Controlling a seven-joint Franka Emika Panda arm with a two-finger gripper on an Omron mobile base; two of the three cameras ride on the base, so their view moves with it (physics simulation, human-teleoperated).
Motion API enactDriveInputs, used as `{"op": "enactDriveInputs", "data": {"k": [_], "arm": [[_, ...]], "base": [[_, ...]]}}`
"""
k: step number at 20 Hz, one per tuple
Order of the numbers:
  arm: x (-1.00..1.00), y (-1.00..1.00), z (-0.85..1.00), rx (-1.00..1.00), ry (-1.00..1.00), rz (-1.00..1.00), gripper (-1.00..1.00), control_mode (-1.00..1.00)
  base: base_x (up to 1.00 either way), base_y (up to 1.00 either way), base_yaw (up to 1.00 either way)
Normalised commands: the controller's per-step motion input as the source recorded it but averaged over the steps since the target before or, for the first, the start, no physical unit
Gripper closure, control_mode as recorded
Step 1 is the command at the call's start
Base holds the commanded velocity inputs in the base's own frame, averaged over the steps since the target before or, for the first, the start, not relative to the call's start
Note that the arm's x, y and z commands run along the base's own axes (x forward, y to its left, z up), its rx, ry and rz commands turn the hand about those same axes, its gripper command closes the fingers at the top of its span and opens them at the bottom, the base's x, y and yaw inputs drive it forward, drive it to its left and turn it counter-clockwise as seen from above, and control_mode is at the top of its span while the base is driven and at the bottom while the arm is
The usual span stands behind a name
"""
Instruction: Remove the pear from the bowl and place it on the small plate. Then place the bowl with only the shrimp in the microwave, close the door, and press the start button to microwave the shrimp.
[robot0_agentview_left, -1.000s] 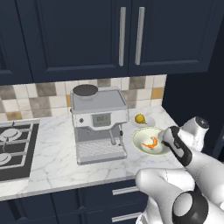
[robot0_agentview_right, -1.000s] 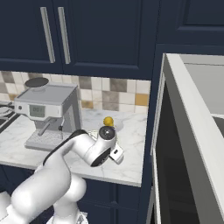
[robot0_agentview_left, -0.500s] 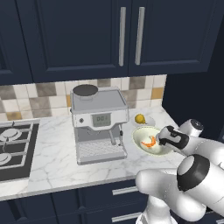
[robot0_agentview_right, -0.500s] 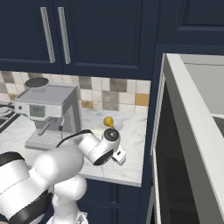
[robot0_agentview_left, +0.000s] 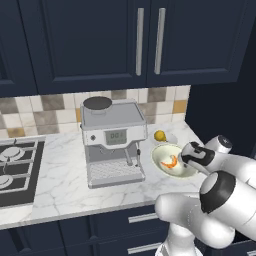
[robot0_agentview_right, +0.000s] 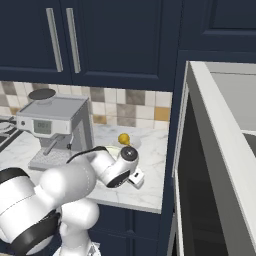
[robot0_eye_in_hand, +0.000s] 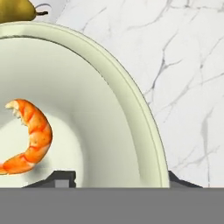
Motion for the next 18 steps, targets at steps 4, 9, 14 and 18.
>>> {"op": "enactDriveInputs", "data": {"k": [4, 9, 14, 18], "arm": [[0.00, 0.21, 0.00, 0.00, 0.00, -0.01, 1.00, -1.00], [-0.02, 0.12, 0.00, 0.00, 0.00, -0.01, 1.00, -1.00], [-0.10, 0.00, 0.07, 0.01, -0.06, -0.03, 1.00, -1.00], [-0.11, 0.00, 0.43, 0.03, -0.12, -0.11, 1.00, -1.00]], "base": [[0.00, 0.00, 0.00], [0.00, 0.00, 0.00], [0.00, 0.00, 0.00], [0.00, 0.00, 0.00]]}}
